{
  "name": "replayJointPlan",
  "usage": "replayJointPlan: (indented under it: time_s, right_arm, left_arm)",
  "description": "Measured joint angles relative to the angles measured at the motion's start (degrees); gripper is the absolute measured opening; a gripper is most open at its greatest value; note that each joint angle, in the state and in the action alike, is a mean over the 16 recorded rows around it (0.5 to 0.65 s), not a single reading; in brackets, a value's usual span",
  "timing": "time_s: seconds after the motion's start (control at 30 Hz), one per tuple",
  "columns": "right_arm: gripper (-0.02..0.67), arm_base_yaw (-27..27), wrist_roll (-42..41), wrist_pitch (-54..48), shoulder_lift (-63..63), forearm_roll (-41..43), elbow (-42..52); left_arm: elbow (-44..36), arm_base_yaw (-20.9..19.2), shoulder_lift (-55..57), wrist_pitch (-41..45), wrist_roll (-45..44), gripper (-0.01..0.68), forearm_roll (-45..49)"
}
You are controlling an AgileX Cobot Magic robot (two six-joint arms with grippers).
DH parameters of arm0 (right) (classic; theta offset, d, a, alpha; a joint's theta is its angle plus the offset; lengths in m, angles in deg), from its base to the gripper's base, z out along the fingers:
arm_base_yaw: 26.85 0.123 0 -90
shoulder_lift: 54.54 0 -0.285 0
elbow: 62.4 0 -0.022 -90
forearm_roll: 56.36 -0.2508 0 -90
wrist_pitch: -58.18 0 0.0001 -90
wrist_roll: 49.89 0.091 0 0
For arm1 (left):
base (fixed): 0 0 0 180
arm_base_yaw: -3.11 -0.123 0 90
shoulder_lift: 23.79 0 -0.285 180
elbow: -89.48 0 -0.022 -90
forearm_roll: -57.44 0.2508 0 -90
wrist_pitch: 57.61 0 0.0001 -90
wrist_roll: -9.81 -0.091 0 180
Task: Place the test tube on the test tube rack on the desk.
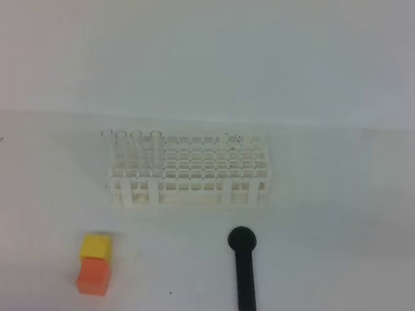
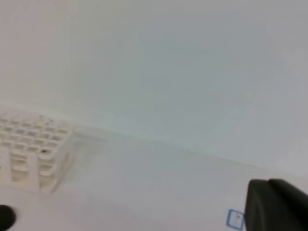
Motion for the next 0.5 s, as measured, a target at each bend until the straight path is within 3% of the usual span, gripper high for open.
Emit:
replayJointPlan:
  time_s: [0.23, 0.5]
  right_arm:
    - [-0.001, -8.87, -0.05, -3.13, -6.79, -2.86, 4.77]
    - [-0.001, -11.25, 0.12, -2.52, -9.32, -4.88, 6.74]
  left_arm:
    - [0.00, 0.00, 0.00, -0.04, 0.00, -0.001, 0.00]
    - [0.22, 0.00, 0.00, 0.00, 0.01, -0.001, -0.02]
